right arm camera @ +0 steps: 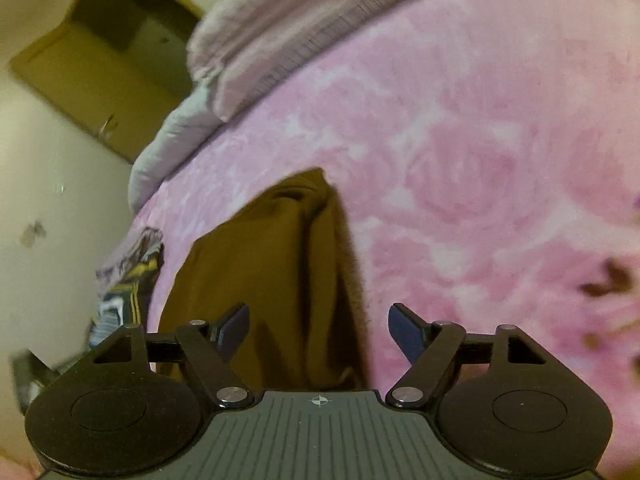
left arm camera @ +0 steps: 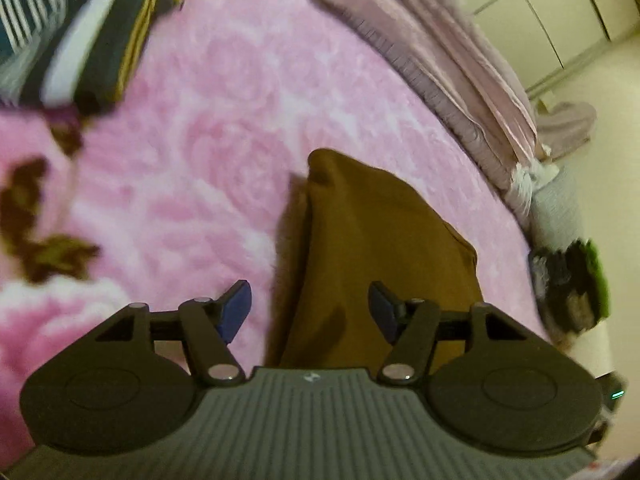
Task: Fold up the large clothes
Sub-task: 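Grasp the folded brown shirt with both grippers and lift it, then carry the shirt onto the clothes stack by the grey pillow and release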
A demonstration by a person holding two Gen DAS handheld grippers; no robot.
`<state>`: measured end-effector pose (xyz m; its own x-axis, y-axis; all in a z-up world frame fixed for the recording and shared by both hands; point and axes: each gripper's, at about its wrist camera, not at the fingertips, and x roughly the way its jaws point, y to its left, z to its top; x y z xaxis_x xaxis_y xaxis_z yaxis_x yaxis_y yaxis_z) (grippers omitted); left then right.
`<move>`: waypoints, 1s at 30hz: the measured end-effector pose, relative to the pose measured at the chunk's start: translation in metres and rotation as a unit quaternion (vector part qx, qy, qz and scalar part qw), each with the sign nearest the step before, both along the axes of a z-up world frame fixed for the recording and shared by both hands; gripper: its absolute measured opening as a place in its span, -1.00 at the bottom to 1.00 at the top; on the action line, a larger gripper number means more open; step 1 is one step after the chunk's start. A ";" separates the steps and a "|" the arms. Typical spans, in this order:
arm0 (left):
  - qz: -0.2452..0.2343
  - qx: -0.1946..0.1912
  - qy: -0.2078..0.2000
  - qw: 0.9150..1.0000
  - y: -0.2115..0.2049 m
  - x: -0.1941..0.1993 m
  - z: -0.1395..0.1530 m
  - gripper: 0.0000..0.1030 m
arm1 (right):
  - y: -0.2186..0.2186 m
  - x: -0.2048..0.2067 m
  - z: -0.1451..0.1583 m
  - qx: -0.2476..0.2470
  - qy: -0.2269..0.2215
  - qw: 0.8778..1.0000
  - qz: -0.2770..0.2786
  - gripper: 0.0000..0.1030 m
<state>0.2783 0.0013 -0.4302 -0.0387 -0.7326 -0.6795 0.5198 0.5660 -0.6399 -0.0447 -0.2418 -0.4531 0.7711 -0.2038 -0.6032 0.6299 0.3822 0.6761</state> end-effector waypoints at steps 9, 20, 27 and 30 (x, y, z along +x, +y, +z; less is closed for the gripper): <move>-0.020 -0.043 0.025 0.999 -0.036 0.013 -0.030 -0.63 | -0.056 0.040 -0.035 0.059 -0.088 0.991 0.082 -0.29; -0.054 -0.030 -0.007 0.998 -0.112 -0.045 0.077 -0.85 | -0.091 -0.043 0.043 0.089 -0.099 0.990 0.051 -0.61; -0.180 -0.089 -0.037 0.979 -0.254 -0.152 0.206 -0.85 | -0.150 -0.191 0.195 0.025 -0.094 0.993 -0.064 -0.61; -0.234 -0.118 -0.056 0.963 -0.327 -0.224 0.246 -0.85 | -0.184 -0.271 0.247 -0.015 -0.084 0.989 -0.118 -0.60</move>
